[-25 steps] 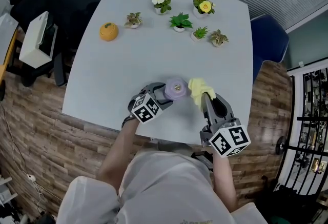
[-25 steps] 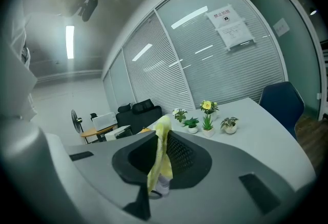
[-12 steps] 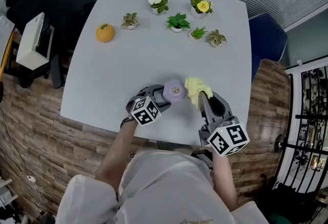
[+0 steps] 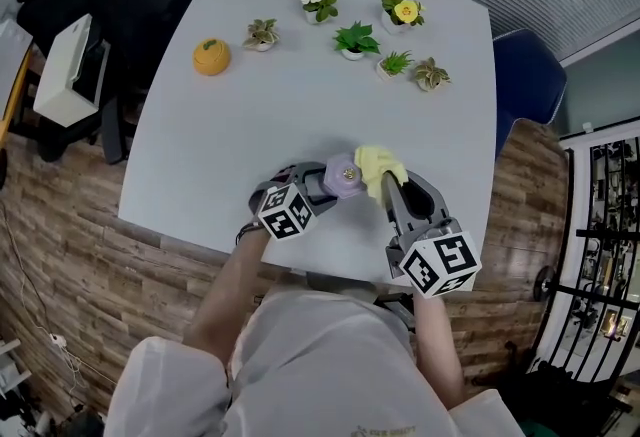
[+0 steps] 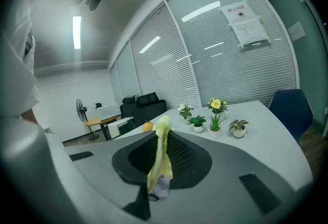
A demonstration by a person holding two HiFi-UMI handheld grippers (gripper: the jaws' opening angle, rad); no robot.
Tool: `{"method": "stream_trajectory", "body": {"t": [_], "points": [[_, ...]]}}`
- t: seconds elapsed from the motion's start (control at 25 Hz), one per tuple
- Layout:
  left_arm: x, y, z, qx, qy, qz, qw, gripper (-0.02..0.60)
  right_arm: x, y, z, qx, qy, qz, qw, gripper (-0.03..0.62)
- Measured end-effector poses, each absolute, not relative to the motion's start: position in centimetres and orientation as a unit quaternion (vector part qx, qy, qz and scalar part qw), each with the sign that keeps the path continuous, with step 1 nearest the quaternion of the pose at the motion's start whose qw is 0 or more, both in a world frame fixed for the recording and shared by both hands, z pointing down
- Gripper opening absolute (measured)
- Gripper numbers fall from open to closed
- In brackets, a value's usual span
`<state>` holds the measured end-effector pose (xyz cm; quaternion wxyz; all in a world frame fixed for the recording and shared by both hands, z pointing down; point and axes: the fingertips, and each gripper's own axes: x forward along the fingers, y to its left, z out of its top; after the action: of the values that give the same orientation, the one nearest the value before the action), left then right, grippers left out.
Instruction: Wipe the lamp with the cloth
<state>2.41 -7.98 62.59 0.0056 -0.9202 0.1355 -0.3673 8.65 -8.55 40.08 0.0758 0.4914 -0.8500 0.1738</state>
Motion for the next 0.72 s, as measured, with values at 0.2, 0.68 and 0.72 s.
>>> {"method": "stream_trajectory", "body": {"t": [0.2,0.68,0.72], "points": [[2.4,-7.9,62.6,-0.921,0.136,-0.366,0.007,0.298,7.8,-9.3,40.7,0.484,-0.855,0.162,0.092,0.049],[2.3,-8.0,62.6,-0.921,0.135,-0.365,0.009,0.298,6.9,-11.0,42.6,0.472,-0.861,0.138,0.13,0.049],[2.3,-8.0,62.6,-0.921,0.135,-0.365,0.009,0.298,6.7,-11.1,42.8,0.47,-0.862,0.136,0.133,0.049]]}}
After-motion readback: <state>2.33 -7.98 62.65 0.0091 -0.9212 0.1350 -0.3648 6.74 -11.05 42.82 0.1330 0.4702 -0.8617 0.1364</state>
